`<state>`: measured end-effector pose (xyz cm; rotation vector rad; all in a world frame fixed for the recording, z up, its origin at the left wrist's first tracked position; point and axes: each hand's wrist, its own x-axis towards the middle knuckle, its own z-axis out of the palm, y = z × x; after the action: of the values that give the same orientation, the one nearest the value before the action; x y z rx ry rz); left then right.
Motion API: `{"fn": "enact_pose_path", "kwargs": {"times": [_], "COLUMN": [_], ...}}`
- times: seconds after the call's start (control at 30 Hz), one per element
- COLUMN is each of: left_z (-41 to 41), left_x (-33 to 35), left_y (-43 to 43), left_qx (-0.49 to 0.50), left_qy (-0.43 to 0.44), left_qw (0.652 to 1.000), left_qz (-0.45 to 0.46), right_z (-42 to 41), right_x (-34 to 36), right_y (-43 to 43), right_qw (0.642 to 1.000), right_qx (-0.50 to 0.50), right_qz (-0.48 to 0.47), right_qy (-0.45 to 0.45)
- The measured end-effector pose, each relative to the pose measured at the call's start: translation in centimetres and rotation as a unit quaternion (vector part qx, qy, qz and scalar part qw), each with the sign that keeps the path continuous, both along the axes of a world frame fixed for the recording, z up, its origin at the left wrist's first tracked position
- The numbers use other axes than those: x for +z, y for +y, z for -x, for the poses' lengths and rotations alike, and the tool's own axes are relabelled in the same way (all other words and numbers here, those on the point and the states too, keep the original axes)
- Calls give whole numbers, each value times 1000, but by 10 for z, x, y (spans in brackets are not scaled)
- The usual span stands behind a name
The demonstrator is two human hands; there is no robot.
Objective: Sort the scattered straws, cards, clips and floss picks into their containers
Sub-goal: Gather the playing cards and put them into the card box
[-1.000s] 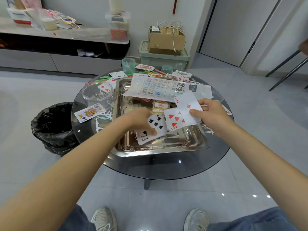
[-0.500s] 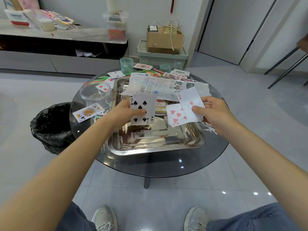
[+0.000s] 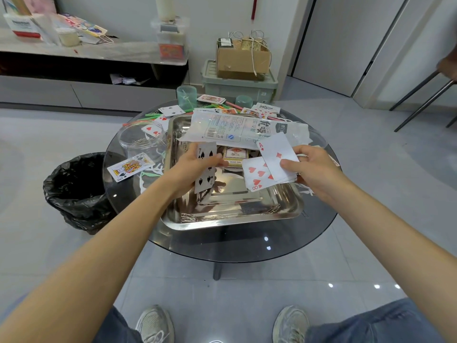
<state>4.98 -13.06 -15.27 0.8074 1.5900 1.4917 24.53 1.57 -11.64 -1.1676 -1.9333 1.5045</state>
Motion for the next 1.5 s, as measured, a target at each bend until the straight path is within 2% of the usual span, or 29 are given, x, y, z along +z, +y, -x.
{"fn": "enact_pose_path", "kwargs": {"times": [0.07,0.27,0.4,0.6,0.67,0.77,0.87,0.97,1.07,1.17,1.3,1.37,1.5], "left_z": [-1,0,2,5,7,11,11,6,-3,-9,-11,-9,-5], "left_x": [0,11,15,9,11,21,28,28,27,29,33,35,35], "left_y": [2,5,3,2,3,2,-2,-6,-9,-18,-29,-31,-33], "left_qx": [6,36,-10,-16,4,55,70,12,-54,-75,-75,-70,-37], "left_qy": [24,17,109,61,16,-108,-220,-255,-308,-363,-397,-390,-394], "left_qw": [1000,998,992,997,997,988,972,967,950,928,914,918,917], "left_qz": [-1,-54,-59,-49,-76,-100,-45,19,4,-17,-30,-30,-44], "right_z": [0,1,4,6,10,17,25,39,59,81,98,103,103], "right_x": [1,0,-2,-6,-8,-6,5,22,39,43,38,36,39], "right_y": [0,1,-1,-9,-14,-17,-18,-19,-29,-41,-52,-57,-58], "right_qw": [1000,1000,999,992,987,987,986,981,961,947,946,945,962], "right_qx": [3,13,36,91,110,105,114,160,241,287,272,264,175], "right_qz": [0,-6,-15,-90,-113,-125,-111,-91,-127,-138,-166,-174,-177], "right_qy": [-3,1,3,-4,-19,8,50,65,46,41,67,85,115]}}
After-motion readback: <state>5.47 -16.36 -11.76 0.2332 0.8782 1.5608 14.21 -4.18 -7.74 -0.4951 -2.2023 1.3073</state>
